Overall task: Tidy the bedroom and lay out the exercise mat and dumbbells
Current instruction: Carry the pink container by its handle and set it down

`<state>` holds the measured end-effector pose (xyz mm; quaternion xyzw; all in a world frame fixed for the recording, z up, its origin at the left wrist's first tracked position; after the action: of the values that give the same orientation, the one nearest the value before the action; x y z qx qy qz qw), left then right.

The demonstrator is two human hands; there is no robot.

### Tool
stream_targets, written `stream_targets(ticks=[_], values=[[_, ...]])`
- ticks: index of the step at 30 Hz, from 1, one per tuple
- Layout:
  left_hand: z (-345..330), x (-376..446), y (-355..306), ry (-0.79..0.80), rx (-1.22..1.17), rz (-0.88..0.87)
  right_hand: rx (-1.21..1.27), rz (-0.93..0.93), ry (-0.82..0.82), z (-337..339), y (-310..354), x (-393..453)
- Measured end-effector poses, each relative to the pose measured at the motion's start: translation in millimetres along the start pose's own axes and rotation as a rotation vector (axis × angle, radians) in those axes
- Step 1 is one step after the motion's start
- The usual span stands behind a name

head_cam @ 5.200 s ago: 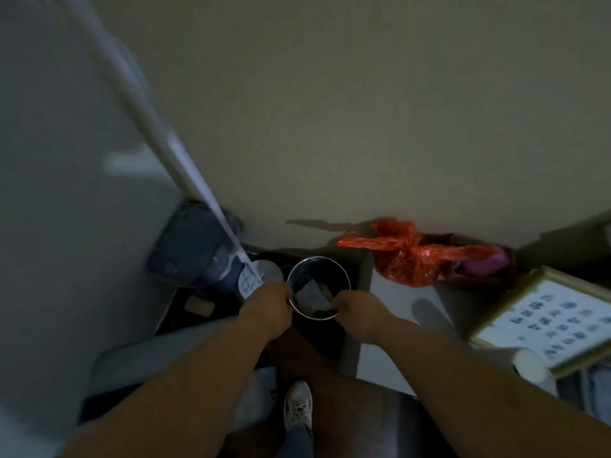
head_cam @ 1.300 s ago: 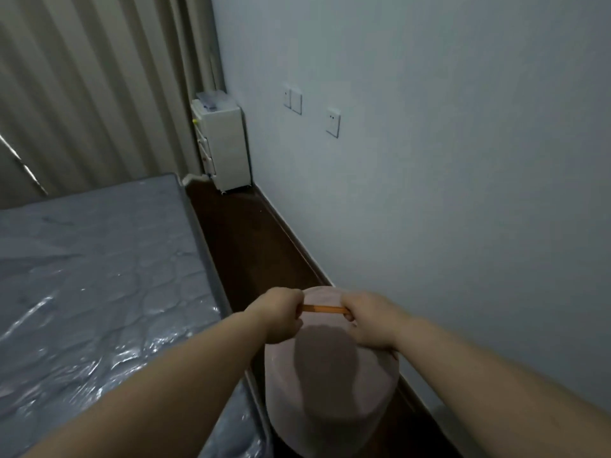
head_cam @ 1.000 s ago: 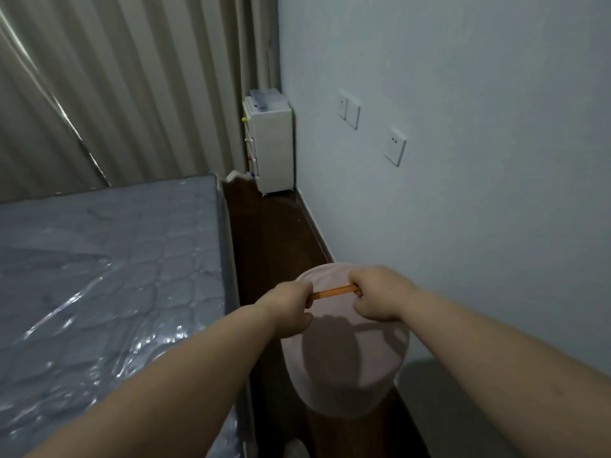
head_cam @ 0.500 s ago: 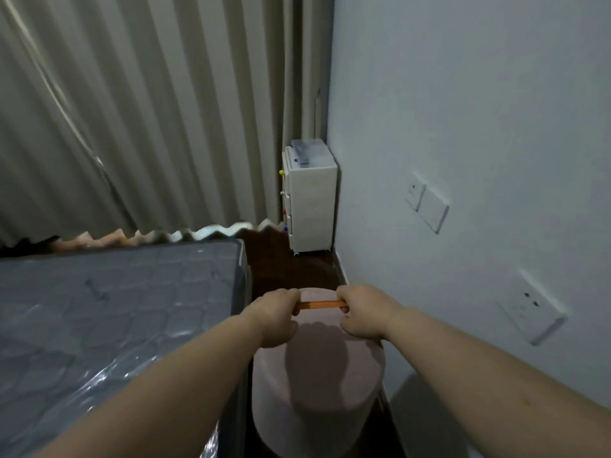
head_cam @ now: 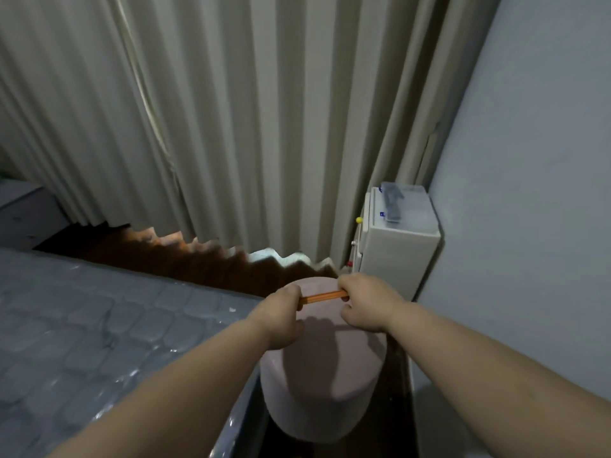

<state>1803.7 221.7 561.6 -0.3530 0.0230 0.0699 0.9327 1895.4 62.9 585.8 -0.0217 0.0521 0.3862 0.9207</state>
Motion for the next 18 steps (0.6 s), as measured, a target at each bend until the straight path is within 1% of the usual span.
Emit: stream_targets(ticks=[1, 6, 11, 13, 15, 16, 18], values=[[8, 40, 8, -0.007, 0.002, -0.001, -0.008, 0.001, -0.003, 3, -17, 36], [55, 177, 26, -0.024, 0.012, 0.008, 0.01, 0.039, 0.032, 20, -70, 167], [93, 300, 50, -0.069, 0.098, 0.041, 0.017, 0.097, -0.007, 28, -118, 289], [103, 348, 62, -0.092, 0.116, 0.053, 0.013, 0.127, 0.007, 29, -139, 345], [113, 397, 81, -0.138, 0.107, 0.114, 0.02, 0.197, 0.012, 28, -159, 412], [115, 403, 84, -0.146, 0.094, 0.133, 0.01, 0.221, 0.006, 29, -160, 423], [126, 430, 100, -0.184, 0.071, 0.205, 0.021, 0.289, 0.014, 32, -162, 471]])
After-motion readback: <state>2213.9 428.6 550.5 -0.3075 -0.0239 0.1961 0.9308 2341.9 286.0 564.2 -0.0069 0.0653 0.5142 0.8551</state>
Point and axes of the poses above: each hand's wrist, its own x-axis towards the middle knuckle, its own z-axis out of the back of the hand, y = z × x, the point moved 2 cm from there along x, towards the middle knuckle, and after that the axes turned 14 degrees about -x, right-handed, at the moved point
